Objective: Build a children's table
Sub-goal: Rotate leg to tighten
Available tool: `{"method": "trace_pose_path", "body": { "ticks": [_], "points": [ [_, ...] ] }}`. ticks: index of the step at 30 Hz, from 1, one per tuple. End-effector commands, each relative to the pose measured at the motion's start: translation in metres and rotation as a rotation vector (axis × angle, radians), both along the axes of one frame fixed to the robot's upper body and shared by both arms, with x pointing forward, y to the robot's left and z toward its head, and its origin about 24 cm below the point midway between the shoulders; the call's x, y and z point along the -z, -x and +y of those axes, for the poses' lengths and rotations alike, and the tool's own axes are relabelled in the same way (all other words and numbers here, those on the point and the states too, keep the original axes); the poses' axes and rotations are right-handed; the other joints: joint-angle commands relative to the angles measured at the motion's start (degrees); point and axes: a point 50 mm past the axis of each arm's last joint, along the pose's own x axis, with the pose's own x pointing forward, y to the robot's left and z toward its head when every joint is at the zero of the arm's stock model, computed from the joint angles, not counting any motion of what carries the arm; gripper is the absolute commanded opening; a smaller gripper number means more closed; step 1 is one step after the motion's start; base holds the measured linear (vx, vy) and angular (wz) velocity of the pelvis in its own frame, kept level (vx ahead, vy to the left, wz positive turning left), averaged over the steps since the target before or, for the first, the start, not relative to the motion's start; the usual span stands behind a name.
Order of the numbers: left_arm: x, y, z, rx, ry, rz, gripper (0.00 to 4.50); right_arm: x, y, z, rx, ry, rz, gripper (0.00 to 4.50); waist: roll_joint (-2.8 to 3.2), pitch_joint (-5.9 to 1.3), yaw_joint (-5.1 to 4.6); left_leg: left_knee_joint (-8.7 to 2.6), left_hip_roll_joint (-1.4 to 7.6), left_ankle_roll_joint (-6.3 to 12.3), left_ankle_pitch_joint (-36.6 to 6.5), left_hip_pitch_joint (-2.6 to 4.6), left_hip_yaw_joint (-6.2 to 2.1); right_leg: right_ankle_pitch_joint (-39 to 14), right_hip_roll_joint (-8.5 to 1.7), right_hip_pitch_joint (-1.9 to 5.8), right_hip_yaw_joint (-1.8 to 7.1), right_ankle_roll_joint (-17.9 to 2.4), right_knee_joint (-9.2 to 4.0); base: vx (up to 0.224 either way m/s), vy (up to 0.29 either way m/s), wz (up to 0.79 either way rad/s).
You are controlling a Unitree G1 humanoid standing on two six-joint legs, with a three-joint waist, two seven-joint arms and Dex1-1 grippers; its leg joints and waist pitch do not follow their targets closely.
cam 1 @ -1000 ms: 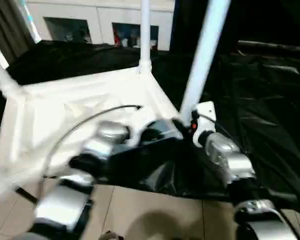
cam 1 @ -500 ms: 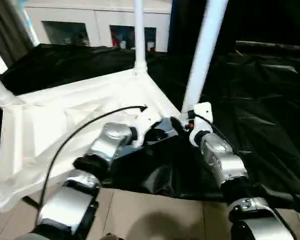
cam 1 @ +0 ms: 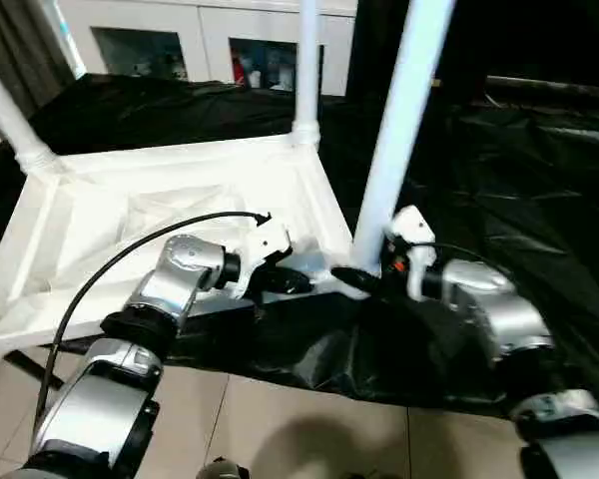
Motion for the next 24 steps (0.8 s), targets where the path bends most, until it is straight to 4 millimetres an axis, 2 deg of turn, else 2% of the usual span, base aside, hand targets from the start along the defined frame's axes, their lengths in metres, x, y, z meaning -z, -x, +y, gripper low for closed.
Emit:
{"method": "trace_pose_path", "body": {
  "ticks": [1,3,4,8,10,14,15,24],
  "points": [
    [0.000,0.004,-0.004,0.046,0.034,0.018,0.00,-0.005,0.002,0.001,-0.048,-0.012,0.000,3.81,-0.83,-3.83,0.09,-3.04,1.49,5.01,-8.5,0.82,-0.24,-1.8,-2.82,3.18,2.22,-15.9,-3.17,0.000,0.000,0.00],
    [0.000,0.005,-0.004,0.047,0.037,0.020,0.00,-0.005,0.002,0.000,-0.051,-0.012,0.002,3.81,-0.83,-3.77,0.11,-3.07,1.50,4.71,-8.7,0.80,-0.26,-2.7,-2.86,3.17,2.25,-15.7,-3.25,0.000,0.000,0.00],
    [0.001,0.006,-0.004,0.048,0.044,0.023,0.00,-0.006,0.001,0.001,-0.055,-0.015,0.004,3.81,-1.02,-3.77,0.01,-3.07,1.50,4.38,-8.8,0.82,-0.25,-3.5,-2.82,3.13,2.28,-15.4,-3.30,0.000,0.000,0.00],
    [0.003,0.007,-0.003,0.051,0.046,0.028,0.00,-0.007,0.001,0.001,-0.062,-0.020,0.008,3.66,-0.95,-3.85,0.04,-3.00,1.45,4.43,-7.8,0.76,-0.31,-2.5,-2.78,3.17,2.27,-15.3,-3.11,0.000,0.000,0.00],
    [0.003,0.007,-0.002,0.043,0.046,0.026,0.00,-0.008,0.001,0.001,-0.062,-0.039,0.012,3.37,-1.41,-3.91,0.08,-2.89,1.37,5.00,-6.9,0.68,-0.24,-1.4,-2.74,3.23,2.26,-15.3,-2.97,0.000,0.000,0.00],
    [0.003,0.007,0.000,0.036,0.047,0.027,0.00,-0.004,0.004,0.003,-0.076,-0.038,0.027,3.06,-1.32,-3.84,0.21,-2.90,1.42,5.11,-6.9,0.66,-0.28,-2.7,-2.88,3.17,2.23,-15.0,-3.04,0.000,0.000,0.00],
    [0.003,0.008,0.001,0.035,0.046,0.028,0.00,-0.002,0.005,0.004,-0.078,-0.037,0.031,2.96,-1.52,-3.85,0.20,-2.88,1.39,5.10,-6.9,0.65,-0.24,-3.1,-2.83,3.16,2.23,-14.9,-3.07,0.000,0.000,0.00],
    [0.003,0.008,0.000,0.010,0.061,0.026,0.00,0.008,0.009,0.011,-0.041,-0.052,0.053,2.62,-1.20,-3.77,0.17,-3.04,1.37,4.15,-7.6,0.66,-0.38,-4.4,-2.85,3.14,2.27,-14.2,-3.18,0.000,0.000,0.00]
  ]
}}
